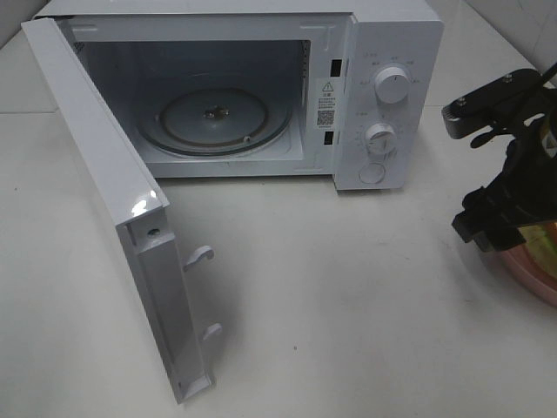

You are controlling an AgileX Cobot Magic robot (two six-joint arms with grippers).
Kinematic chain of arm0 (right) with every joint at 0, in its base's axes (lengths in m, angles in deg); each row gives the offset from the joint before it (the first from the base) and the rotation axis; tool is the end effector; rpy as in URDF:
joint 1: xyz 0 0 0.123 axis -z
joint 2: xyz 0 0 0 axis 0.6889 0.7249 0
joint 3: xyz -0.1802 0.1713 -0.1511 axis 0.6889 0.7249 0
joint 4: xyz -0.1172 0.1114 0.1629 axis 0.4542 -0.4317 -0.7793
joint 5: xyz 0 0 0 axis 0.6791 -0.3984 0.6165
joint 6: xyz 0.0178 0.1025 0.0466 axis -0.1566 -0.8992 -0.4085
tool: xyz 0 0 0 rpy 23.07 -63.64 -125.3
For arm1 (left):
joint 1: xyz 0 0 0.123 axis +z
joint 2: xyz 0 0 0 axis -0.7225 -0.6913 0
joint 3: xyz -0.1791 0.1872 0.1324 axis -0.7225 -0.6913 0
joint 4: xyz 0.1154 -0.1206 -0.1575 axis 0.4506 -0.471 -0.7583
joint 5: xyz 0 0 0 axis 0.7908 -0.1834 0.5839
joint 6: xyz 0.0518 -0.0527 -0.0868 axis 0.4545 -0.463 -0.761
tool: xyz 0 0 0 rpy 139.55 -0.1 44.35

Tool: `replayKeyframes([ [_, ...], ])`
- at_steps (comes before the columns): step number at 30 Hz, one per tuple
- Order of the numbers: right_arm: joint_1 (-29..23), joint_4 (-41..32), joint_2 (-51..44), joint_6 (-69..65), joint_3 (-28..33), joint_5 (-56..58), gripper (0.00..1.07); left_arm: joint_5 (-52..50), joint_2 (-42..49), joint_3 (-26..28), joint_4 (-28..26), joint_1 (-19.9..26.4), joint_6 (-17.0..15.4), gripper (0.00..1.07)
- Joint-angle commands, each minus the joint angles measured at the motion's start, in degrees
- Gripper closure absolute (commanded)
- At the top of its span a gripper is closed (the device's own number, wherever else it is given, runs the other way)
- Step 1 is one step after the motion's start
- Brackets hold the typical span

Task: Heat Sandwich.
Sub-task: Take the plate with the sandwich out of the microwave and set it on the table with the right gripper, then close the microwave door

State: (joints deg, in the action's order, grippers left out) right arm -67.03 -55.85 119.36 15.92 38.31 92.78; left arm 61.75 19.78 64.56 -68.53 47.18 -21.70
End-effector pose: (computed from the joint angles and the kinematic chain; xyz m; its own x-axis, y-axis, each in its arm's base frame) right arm 0.2340 0.0680 0.2224 -0.8400 -0.4114 -0.3538 -0.3300 0.9049 -0.2688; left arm -0.0142 -0.0089 0.2585 -0.4545 0.0275 -0.8903 0.0676 0.9977 -0.0037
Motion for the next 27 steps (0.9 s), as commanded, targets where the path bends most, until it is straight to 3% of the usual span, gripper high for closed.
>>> replayKeyframes([
  [1, 0.1, -5.2, -4.9, 4.9, -0.3, 1.4, 0.31, -0.9, 0.8, 0.1, -0.3, 0.1, -0.2, 0.07],
  [8, 0.1, -12.0, -17.0, 10.7, -0.3, 6.1, 0.31, -0.9, 0.8, 0.1, -0.3, 0.1, -0.2, 0.07],
  [27, 0.1, -12.5, -41.5, 11.4, -0.3, 20.2, 0.31, -0.9, 0.8, 0.1, -0.3, 0.1, -0.2, 0.07],
])
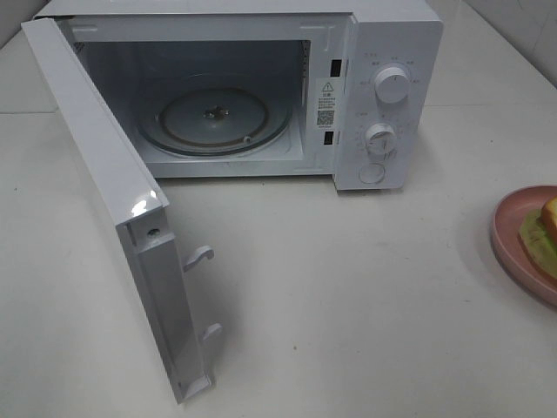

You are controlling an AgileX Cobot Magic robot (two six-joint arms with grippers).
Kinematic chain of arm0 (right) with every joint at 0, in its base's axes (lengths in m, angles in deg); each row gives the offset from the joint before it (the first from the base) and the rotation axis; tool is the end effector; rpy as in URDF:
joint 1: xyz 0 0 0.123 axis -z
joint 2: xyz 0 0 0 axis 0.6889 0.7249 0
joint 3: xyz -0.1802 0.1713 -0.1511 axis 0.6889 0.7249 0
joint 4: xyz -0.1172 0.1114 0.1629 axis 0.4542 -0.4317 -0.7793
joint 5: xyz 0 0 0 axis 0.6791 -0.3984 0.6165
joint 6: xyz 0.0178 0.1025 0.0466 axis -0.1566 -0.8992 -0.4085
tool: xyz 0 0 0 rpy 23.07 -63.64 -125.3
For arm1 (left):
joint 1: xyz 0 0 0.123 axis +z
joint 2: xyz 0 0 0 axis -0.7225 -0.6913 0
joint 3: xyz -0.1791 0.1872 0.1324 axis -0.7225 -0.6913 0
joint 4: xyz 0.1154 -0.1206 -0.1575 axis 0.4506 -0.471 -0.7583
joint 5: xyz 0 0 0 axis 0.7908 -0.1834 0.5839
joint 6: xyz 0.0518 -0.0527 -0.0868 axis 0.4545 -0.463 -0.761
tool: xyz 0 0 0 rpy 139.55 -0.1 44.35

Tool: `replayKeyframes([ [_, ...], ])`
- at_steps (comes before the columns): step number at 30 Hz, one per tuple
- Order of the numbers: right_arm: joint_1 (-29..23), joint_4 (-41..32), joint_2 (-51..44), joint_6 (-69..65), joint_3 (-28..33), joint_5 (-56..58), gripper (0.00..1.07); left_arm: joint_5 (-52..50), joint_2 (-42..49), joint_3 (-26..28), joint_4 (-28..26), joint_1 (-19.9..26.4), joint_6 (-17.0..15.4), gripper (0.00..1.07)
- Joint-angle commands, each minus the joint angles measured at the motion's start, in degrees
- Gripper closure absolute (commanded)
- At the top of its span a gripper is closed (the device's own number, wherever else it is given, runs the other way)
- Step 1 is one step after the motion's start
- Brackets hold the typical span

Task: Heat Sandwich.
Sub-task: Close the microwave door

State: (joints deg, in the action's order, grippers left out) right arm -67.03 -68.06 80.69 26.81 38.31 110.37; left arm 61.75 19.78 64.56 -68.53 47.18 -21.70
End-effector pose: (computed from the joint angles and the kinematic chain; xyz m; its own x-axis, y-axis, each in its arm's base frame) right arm 0.1036 0.0234 0.3210 -0.6911 -0.3231 -0.6465 -0.3034 0.9416 -0.1463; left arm -0.0142 -0.0089 0.2585 -0.4545 0.0275 -0.8903 0.0676 0.9977 -0.0037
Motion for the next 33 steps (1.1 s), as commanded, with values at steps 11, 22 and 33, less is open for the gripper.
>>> replayKeyframes([
  [11, 0.5, -0.2, -17.8, 0.4, -0.2, 7.3, 0.31, -0.9, 0.8, 0.1, -0.3, 0.1, -0.2, 0.07],
  [22, 11.3, -1.4, -28.4, 0.8, 4.9, 4.2, 0.31, -0.9, 0.8, 0.1, -0.3, 0.1, -0.2, 0.07],
  [33, 19.3, -4.5, -39.1, 2.8, 14.7, -1.4, 0.31, -0.9, 0.8, 0.1, -0.3, 0.1, -0.2, 0.07],
])
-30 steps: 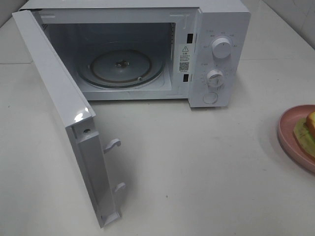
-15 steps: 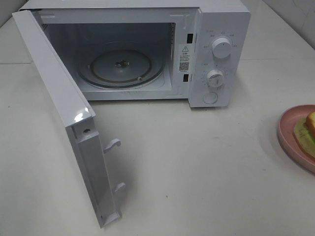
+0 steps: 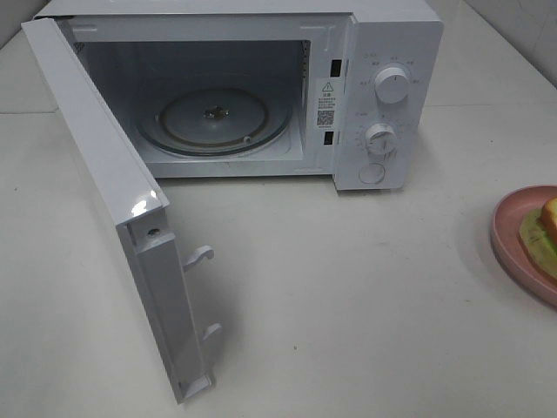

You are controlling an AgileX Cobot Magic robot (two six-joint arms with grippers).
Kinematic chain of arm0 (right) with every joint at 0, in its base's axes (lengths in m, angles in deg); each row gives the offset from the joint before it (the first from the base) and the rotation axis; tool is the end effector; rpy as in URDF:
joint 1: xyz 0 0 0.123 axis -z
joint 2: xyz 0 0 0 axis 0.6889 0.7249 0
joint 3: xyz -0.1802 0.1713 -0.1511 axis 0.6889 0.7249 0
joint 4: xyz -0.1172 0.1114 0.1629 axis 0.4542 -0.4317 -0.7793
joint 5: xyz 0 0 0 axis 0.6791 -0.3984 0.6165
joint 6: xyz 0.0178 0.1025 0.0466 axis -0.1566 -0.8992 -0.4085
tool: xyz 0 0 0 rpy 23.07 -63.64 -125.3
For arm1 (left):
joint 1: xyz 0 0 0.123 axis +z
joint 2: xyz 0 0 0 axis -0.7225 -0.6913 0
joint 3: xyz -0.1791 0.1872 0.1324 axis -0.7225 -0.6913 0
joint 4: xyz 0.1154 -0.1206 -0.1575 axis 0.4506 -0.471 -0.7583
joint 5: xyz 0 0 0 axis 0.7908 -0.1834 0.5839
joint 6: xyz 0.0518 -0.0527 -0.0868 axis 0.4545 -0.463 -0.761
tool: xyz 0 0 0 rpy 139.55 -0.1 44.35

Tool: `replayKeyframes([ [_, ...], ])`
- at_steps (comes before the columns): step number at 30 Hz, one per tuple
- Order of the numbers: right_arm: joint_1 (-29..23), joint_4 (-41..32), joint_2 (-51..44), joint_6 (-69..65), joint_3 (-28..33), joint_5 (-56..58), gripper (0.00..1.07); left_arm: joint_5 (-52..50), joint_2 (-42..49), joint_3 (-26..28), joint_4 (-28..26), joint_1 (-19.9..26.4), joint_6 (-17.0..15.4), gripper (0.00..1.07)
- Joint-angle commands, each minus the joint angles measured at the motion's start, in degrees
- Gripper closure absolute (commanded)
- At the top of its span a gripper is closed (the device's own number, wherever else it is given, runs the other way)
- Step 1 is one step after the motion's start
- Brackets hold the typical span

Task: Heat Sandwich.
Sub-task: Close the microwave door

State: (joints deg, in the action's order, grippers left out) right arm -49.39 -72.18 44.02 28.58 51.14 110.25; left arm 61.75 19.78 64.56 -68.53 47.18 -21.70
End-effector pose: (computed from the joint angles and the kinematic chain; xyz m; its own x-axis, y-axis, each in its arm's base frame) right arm -0.0038 -0.0133 0.2841 -0.4336 -0.0598 -0.8991 -0.0069 0.9980 -0.0631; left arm -0.0142 -0.0089 0.2585 -0.4545 0.0275 -0.8903 0.0676 0.9977 -0.0037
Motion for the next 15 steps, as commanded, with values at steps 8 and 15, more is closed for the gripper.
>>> replayKeyframes([
  [8, 2.5, -1.6, -6.9, 1.5, 5.6, -2.8, 0.31, -0.9, 0.8, 0.1, -0.3, 0.1, -0.2, 0.07],
  [15, 2.5, -1.7, -6.9, 1.6, 5.6, -2.8, 0.31, -0.9, 0.8, 0.1, -0.3, 0.1, -0.2, 0.07],
])
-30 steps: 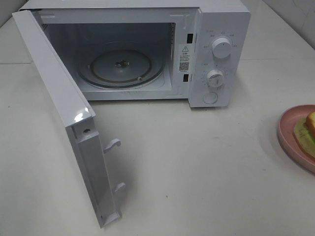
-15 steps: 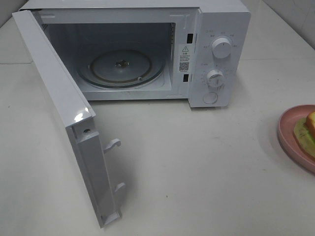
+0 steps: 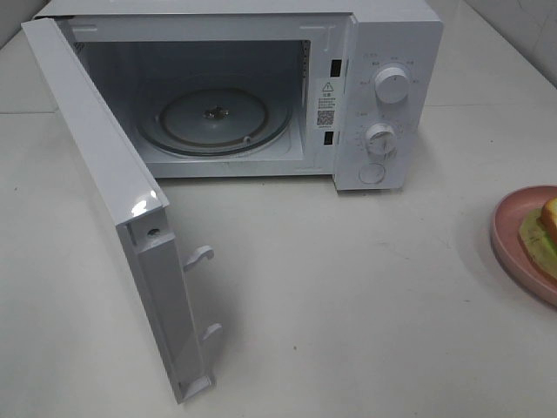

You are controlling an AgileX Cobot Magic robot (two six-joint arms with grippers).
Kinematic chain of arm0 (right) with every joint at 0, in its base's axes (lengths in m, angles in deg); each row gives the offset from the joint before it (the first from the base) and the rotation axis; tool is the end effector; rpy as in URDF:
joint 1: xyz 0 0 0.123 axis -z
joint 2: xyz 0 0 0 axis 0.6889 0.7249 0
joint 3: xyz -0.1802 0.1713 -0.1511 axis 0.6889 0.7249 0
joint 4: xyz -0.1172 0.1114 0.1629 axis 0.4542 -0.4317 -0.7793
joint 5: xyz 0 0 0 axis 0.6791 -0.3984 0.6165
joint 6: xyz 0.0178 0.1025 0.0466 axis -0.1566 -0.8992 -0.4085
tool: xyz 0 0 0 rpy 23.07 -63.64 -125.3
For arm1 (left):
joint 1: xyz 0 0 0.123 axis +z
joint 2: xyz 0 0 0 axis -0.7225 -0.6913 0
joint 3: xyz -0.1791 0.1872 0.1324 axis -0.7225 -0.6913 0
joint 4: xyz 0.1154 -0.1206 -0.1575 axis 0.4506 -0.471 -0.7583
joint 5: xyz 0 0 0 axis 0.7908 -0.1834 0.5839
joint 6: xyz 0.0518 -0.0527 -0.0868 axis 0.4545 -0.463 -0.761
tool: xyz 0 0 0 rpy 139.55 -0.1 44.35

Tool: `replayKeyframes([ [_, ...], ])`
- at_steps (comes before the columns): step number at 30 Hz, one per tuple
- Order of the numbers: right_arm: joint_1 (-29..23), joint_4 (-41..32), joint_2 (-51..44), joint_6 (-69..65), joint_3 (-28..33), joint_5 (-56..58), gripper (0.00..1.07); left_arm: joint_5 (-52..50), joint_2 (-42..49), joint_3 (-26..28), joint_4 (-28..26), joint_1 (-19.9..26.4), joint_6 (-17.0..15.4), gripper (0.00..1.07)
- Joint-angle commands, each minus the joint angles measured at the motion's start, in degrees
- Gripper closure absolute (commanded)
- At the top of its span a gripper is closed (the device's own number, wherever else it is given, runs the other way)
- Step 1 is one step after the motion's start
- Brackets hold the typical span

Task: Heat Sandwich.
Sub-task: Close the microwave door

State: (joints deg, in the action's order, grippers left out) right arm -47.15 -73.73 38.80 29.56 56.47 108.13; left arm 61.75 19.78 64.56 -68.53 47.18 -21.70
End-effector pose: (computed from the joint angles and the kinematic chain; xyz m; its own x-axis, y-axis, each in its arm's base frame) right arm -0.0070 -0.0104 0.2610 -0.4047 -0.0475 -0.9132 0.0084 0.9984 -0.0556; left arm -0.0142 -0.0089 0.2585 -0.4545 0.0275 -0.8903 0.0676 0.9977 -0.0037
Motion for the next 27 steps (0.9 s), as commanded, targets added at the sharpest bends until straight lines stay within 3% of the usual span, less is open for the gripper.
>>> replayKeyframes([
  [1, 0.3, -0.1, -1.7, 0.6, 0.1, -0.6, 0.32, -0.9, 0.8, 0.1, -0.3, 0.1, -0.2, 0.07],
  [27, 0.3, -0.1, -1.7, 0.6, 0.1, -0.6, 0.32, -0.9, 0.8, 0.1, -0.3, 0.1, -0.2, 0.07],
])
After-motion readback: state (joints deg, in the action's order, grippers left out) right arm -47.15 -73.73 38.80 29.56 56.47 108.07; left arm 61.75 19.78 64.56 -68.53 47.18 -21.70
